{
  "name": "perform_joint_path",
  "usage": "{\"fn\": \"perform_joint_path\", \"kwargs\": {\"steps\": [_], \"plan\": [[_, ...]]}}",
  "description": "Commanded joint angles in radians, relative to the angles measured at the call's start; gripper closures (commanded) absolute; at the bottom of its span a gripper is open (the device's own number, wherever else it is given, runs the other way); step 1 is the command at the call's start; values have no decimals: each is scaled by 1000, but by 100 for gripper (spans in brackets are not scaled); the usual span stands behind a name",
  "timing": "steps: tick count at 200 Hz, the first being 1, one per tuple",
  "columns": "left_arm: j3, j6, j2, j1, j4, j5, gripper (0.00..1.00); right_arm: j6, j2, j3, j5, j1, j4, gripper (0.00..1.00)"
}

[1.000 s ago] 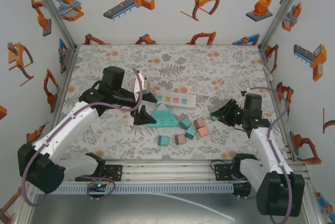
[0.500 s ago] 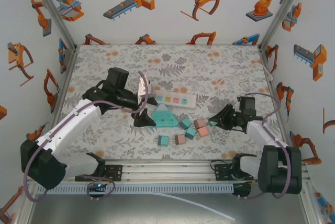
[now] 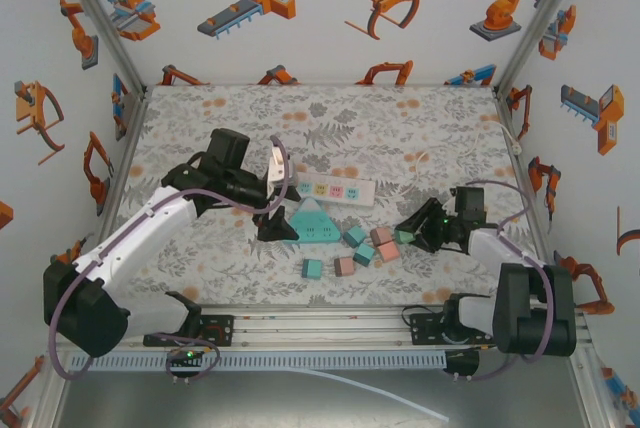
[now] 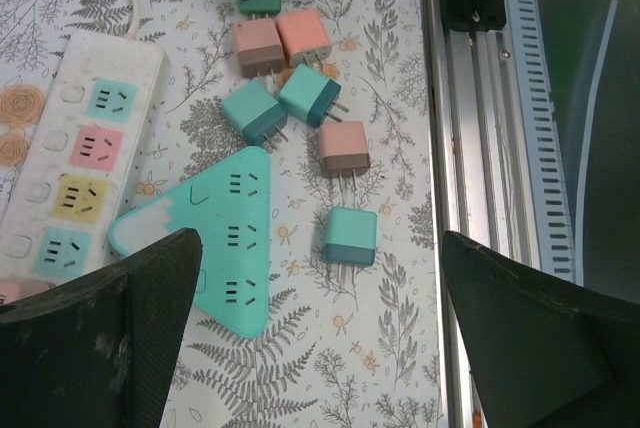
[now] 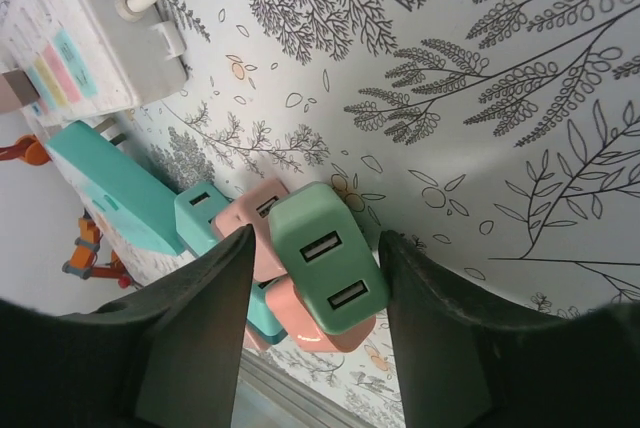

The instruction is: Pull the plug off the socket

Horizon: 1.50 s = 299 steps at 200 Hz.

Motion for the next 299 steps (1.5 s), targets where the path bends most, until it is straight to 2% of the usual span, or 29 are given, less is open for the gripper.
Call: {"fn": "perform_joint_path", "kwargs": {"steps": [1,56,118,138,168,199,224,246,266,284,299], "plan": [[29,21,8,-9,-22,3,3,-6,-15,-13,55,-6,-33,46],[49,-27,27,-8,-9,-17,3,-55,-146,16,185,-6,-181,41],[57,-105,44,-11,26,-151,3,-159,-287,137,270,7,-342,41],[51,-145,39,-11,66,-210,3,-227,-327,197,295,51,-355,41],[24,-240,25,-10,173,-351,3,-371,-340,313,347,176,-336,41],[12,-363,29,6,237,-500,3,-542,-260,437,359,332,-235,41],[17,-521,37,65,294,-513,3,-725,-146,549,377,469,-178,40],[14,-682,46,138,343,-535,3,-833,-12,654,364,552,-149,40],[10,-765,67,175,363,-583,3,-953,108,739,357,632,-127,40],[14,-844,91,191,362,-632,3,-1096,223,826,331,709,-146,36],[14,-915,111,222,350,-631,3,-1195,327,900,325,760,-180,32]]}}
